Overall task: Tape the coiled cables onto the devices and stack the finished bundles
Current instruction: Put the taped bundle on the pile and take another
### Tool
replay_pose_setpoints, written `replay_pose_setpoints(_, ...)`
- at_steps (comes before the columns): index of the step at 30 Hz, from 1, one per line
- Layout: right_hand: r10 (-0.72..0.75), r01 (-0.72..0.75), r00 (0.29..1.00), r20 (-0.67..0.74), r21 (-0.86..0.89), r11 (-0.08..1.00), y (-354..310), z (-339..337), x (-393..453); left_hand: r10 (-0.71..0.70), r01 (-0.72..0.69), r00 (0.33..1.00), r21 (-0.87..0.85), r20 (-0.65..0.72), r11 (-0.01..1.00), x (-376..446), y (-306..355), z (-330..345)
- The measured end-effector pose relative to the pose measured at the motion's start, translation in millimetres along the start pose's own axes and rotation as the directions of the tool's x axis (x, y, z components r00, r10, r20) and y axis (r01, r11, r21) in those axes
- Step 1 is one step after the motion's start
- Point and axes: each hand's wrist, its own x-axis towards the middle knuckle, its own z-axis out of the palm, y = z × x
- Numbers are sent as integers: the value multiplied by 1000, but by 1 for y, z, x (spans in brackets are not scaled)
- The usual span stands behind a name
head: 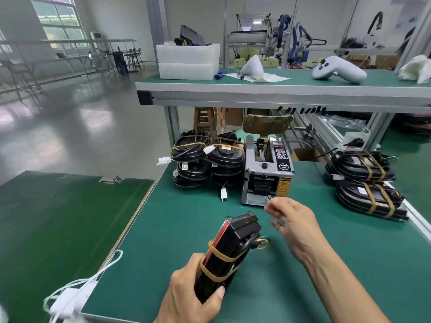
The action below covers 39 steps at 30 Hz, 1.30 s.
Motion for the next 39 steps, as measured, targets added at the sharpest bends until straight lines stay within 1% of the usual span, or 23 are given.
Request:
replay_pose_setpoints(2, 37, -37, 982, 187, -7, 999, -12, -1, -18, 27, -27, 1000, -13, 13, 1000, 0, -2, -2)
replay_pose_setpoints(3, 64, -55, 969, 237, -45, 997, -15, 0, -25, 38, -38, 999, -21, 20, 999, 0, -2, -3)
replay_pose_setpoints(4, 84, -64, 964, 251, -84, 994, -16, 1, -30, 48, -47, 999, -29, 25, 998, 0, -2, -3)
replay_pose_setpoints(6, 94, -69, 969, 227, -115, 991, -15, 6, -36, 61, -60, 998, -33, 28, 998, 1, -4, -3)
replay_pose_setpoints(7, 97, -77, 973, 209, -104, 992, -13, 8, -38, 65, -64, 998, -31, 25, 997, 1, -4, -3)
replay_pose_setpoints(11, 116, -121, 979, 168, 18, 993, -5, 13, -46, 79, -77, 997, -49, 25, 996, 1, -3, -2)
replay_pose_setpoints(20, 61, -67, 993, 106, 52, 996, 5, 24, -51, 107, -106, 994, -44, 7, 993, 1, -7, 0)
replay_pose_setpoints(30, -10, 9, 998, 57, 20, 1000, 12, 28, -55, 120, -119, 993, -44, 1, 992, 1, -7, 1)
replay_pose_setpoints(35, -14, 15, 999, 50, -9, 1000, 16, 29, -53, 130, -130, 992, -42, -1, 991, 1, -7, 1)
replay_pose_setpoints(39, -2, 2, 999, 37, 1, 1000, 15, 30, -53, 133, -133, 991, -40, -6, 990, 2, -7, 2)
